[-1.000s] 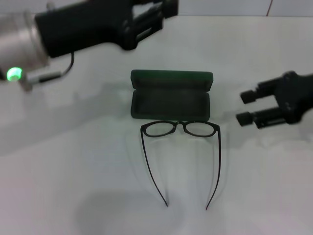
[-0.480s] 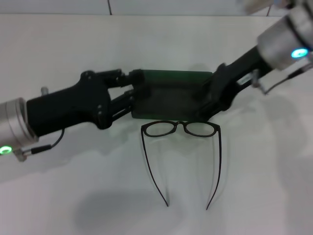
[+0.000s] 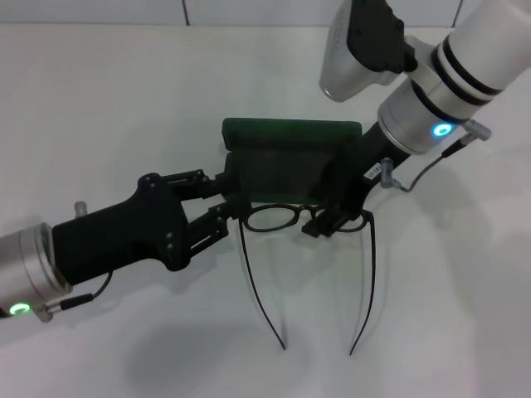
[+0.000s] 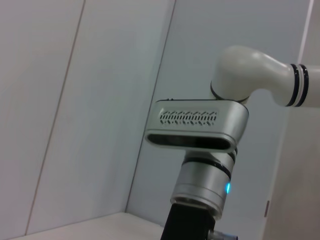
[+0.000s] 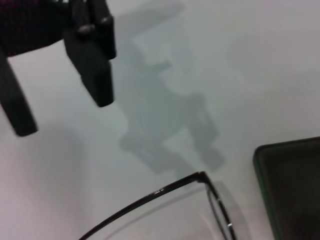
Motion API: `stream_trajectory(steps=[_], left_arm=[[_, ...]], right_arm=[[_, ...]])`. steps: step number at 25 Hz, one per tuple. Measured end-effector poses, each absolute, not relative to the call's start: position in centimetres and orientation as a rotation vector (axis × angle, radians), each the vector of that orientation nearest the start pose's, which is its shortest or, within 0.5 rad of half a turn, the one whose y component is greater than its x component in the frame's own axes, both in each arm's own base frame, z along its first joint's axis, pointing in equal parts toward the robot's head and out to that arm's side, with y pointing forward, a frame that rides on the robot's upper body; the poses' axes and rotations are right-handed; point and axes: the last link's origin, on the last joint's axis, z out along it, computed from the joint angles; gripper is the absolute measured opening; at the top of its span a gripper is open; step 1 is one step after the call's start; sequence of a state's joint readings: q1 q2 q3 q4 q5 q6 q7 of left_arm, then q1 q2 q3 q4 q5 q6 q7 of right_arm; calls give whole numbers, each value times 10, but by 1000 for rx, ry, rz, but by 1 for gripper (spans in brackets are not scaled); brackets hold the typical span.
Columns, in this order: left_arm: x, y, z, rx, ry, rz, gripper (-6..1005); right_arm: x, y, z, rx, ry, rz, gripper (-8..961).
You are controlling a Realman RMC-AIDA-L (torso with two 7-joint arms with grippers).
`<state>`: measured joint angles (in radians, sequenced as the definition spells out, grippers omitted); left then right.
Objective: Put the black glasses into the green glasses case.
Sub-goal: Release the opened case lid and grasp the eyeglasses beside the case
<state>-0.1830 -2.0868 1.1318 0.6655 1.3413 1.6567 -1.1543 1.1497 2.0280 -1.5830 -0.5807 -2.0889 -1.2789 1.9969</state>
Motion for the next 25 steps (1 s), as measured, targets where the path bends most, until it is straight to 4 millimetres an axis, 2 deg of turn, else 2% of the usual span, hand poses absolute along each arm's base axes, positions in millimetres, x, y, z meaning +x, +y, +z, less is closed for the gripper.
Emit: stream_trajectory(steps=[5, 12, 23, 25], left_arm=[[-275, 241, -13, -2519, -528, -1184, 317], [-273, 242, -16, -2522, -527, -1194, 316], [-271, 245, -24, -2534, -528, -1206, 314], [-271, 245, -24, -2534, -529, -1207, 314]], right_arm=[[89, 399, -92, -3106, 238, -429, 606], [93, 396, -96, -3111, 245, -451, 603], [99, 394, -106, -3089, 177, -461, 500], [99, 393, -107, -3098, 169, -444, 424]])
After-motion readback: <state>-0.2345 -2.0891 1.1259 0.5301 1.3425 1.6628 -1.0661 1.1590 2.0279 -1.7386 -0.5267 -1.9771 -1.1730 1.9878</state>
